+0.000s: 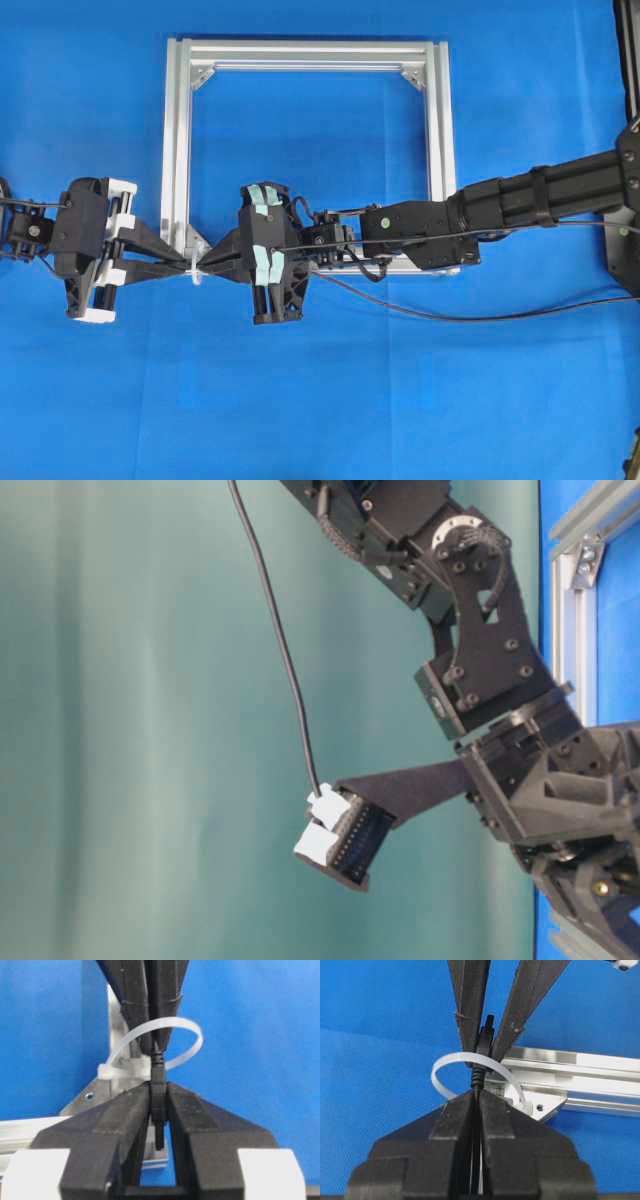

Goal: Insert the wire through the string loop located on the left side.
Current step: 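Close the left gripper on the cable plug, then open the right gripper and pull the cable left with the left gripper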

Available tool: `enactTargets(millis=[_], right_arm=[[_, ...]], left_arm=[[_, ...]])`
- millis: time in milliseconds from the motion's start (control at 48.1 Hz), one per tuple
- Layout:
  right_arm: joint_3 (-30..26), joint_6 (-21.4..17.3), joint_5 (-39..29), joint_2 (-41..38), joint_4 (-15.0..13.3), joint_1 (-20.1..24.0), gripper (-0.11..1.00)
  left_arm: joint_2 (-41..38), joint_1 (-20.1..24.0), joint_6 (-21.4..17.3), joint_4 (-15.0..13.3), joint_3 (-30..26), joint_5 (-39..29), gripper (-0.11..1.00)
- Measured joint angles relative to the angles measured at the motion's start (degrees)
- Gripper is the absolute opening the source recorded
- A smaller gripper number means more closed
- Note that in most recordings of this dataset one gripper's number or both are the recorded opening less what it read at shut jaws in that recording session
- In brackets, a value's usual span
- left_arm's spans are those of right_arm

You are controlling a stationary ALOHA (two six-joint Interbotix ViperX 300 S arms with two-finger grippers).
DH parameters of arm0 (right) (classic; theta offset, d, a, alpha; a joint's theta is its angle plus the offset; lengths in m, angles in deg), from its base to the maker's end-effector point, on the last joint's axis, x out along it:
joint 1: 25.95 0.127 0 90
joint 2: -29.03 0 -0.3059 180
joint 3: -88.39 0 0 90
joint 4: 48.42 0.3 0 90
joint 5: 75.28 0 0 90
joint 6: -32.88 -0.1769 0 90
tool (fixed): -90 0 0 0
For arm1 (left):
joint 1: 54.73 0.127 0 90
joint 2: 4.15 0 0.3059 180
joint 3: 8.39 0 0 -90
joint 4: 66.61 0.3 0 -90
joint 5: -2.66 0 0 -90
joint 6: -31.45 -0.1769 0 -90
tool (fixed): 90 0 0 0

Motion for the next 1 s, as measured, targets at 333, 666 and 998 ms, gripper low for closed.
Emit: enactTargets(millis=[333, 666, 998], right_arm=[[0.0, -0.26, 0.0, 0.0, 0.18, -0.09, 0.82], [0.0, -0.26, -0.09, 0.0, 0.26, 0.09, 0.95], [1.23, -0.26, 0.09, 0.0, 0.35, -0.44, 0.95]], left_arm=[[0.0, 0.0, -0.09, 0.0, -0.09, -0.09, 0.08], [0.18, 0.0, -0.09, 0.0, 0.0, -0.18, 0.08], [10.11, 0.0, 3.34, 0.0, 0.53, -16.96, 0.08]])
